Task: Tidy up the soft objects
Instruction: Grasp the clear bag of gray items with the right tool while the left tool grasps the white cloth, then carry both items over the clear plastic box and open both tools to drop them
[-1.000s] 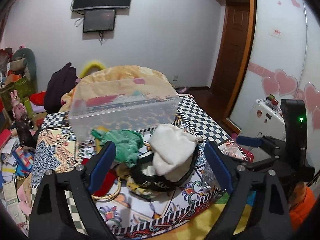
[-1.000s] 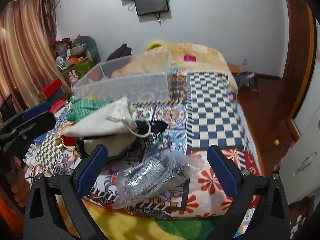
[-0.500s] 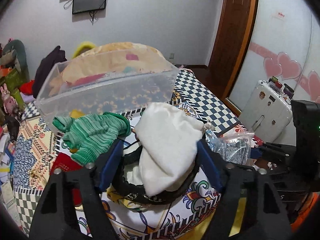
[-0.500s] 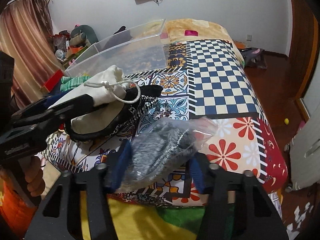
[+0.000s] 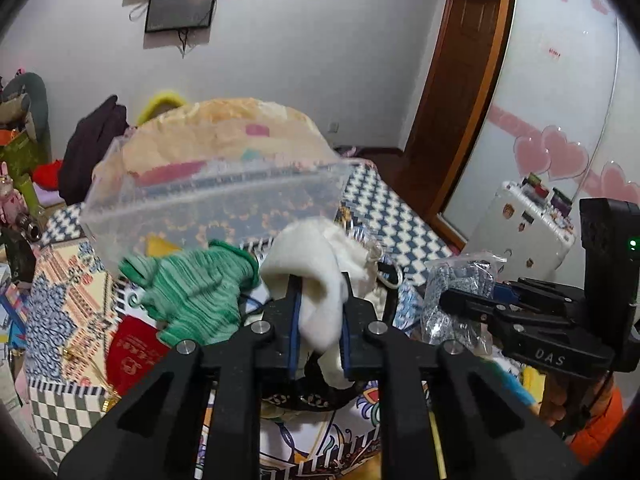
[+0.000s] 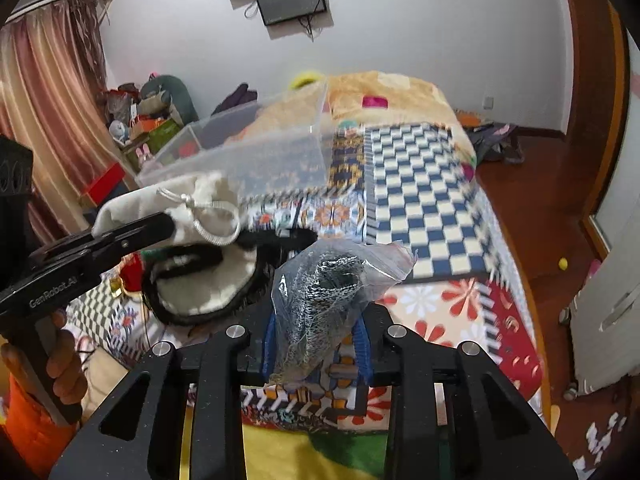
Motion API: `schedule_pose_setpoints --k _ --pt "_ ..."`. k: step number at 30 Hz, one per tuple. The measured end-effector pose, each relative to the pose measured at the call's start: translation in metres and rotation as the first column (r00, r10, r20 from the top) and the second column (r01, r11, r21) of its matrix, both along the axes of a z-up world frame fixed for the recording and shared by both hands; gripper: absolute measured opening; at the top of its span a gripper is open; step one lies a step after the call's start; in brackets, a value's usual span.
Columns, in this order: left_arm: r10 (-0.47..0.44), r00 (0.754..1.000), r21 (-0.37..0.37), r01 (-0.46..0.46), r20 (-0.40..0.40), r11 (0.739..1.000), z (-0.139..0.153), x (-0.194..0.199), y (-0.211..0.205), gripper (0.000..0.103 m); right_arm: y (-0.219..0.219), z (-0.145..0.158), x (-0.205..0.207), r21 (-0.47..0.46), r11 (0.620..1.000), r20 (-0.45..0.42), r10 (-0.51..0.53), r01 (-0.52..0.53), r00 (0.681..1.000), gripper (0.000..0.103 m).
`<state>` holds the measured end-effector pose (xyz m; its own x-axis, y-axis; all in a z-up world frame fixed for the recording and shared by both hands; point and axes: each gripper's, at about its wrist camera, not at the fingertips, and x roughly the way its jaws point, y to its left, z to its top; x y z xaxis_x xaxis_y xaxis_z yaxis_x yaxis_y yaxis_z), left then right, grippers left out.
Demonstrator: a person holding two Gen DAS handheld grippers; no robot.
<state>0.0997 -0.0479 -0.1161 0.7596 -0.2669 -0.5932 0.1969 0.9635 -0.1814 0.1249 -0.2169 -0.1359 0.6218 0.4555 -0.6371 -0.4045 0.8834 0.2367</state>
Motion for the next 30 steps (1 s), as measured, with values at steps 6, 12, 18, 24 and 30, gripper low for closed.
schedule_pose_setpoints --k 6,12,18,24,30 --pt "0.028 0.995 -0.018 -0.026 0.091 0.999 0.031 -0.011 0.014 0.013 0.005 0.032 0.006 0.025 1.000 0.098 -0.004 0.001 0.995 0.029" --pt "0.085 0.982 -0.020 -0.083 0.171 0.996 0.060 -0.012 0.038 0.013 0.024 0.062 0.019 0.037 0.999 0.196 0.018 -0.025 0.980 0.029" --pt "0.147 0.963 -0.032 -0.144 0.225 0.989 0.081 0.002 0.063 0.013 0.048 0.077 0.034 0.028 0.998 0.259 0.047 -0.056 0.965 0.029" --pt "0.192 0.948 -0.017 -0.194 0.252 0.981 0.089 0.025 0.084 0.013 0.069 0.082 0.057 0.011 0.997 0.280 0.065 -0.071 0.958 0.029" --pt "0.218 0.950 0.028 -0.230 0.223 0.973 0.082 0.059 0.096 0.013 0.091 0.075 0.087 -0.027 0.997 0.258 0.075 -0.070 0.963 0.029"
